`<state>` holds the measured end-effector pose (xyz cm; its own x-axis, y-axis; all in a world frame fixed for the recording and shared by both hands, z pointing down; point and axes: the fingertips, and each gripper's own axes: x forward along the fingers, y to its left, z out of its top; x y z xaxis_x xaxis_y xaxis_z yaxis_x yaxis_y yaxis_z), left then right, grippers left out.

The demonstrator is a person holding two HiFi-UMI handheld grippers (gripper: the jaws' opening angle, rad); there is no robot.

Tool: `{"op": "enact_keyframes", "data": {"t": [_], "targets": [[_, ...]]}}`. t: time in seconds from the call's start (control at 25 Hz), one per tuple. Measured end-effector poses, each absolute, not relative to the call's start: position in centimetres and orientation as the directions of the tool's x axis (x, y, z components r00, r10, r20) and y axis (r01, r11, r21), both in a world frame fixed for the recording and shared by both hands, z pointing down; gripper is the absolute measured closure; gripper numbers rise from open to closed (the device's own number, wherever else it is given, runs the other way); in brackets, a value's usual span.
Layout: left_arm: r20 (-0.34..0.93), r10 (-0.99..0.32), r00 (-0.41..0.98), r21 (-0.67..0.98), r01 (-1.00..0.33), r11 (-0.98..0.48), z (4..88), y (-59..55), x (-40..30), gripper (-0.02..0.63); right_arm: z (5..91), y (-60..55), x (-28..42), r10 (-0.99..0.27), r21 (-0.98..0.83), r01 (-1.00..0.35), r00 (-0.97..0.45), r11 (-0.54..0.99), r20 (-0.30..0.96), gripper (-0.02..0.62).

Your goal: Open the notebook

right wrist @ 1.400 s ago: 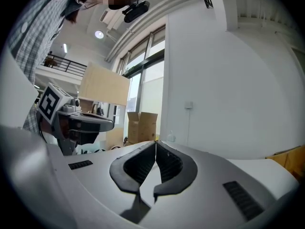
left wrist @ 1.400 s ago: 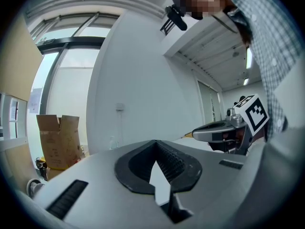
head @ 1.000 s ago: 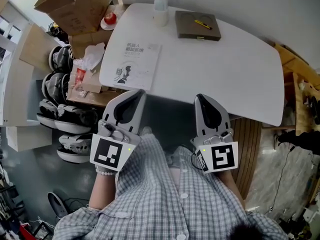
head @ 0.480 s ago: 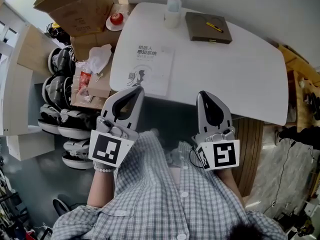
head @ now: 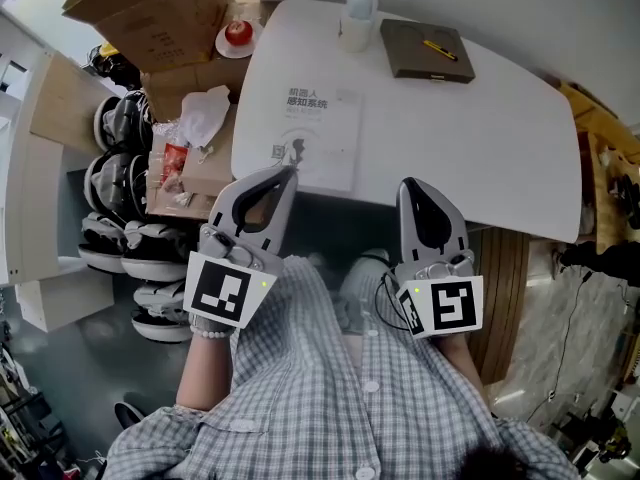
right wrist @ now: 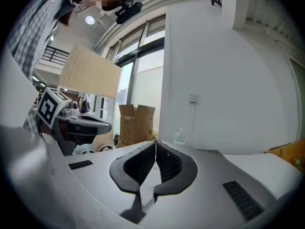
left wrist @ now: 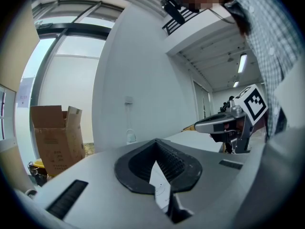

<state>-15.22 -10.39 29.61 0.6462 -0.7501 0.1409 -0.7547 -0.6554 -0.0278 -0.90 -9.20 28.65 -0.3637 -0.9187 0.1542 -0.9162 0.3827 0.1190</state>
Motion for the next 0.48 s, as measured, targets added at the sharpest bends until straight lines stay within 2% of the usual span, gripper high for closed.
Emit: {"op": "enact_keyframes", "data": {"t": [0.48], "targets": [[0.21, -0.723, 0.658, -0.036, -0.734, -0.679, 32.1, -11.7, -14.3, 0.597, 29.6, -11.4, -1.7, -0.894, 0.149, -0.889, -0.403, 0.434, 0.197, 0.574]]}}
